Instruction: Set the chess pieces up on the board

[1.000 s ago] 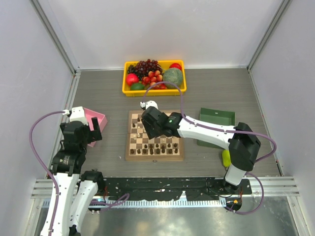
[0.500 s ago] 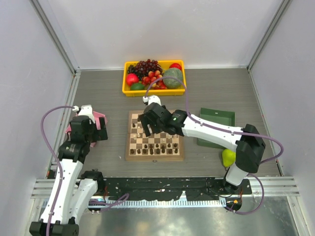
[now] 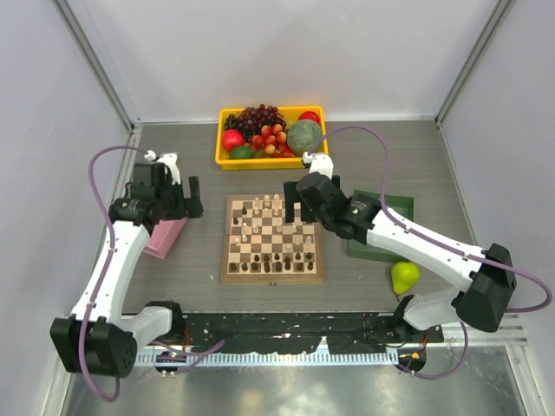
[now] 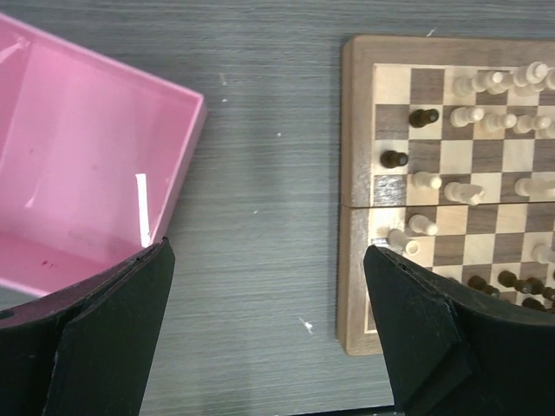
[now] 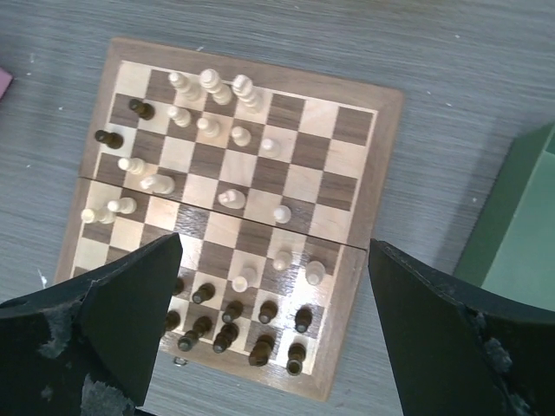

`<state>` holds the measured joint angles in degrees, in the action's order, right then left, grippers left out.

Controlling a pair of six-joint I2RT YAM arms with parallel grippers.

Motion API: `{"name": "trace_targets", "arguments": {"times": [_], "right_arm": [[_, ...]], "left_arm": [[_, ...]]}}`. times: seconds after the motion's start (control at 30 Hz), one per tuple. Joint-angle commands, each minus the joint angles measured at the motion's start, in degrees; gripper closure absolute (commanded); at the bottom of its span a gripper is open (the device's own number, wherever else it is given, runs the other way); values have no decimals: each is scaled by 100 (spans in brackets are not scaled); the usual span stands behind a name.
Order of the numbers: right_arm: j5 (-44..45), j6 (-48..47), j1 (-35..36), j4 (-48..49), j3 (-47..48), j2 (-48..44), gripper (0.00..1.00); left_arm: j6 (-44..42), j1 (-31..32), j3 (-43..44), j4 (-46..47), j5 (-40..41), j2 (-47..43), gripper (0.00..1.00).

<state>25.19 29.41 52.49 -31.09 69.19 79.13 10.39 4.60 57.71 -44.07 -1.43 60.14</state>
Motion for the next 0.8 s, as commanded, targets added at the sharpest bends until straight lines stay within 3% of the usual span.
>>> {"name": "trace_targets", "arguments": {"times": [0.0, 0.2, 0.77], "right_arm": [[127, 136, -203, 305, -274, -451, 4], [-128, 100, -336, 297, -406, -566, 0], [-322, 170, -362, 279, -450, -390, 4]], "left_arm": [[-11, 294, 564, 198, -464, 646, 1], [6, 919, 978, 232, -50, 1499, 9], [569, 1482, 1084, 830, -173, 2757, 37]]}}
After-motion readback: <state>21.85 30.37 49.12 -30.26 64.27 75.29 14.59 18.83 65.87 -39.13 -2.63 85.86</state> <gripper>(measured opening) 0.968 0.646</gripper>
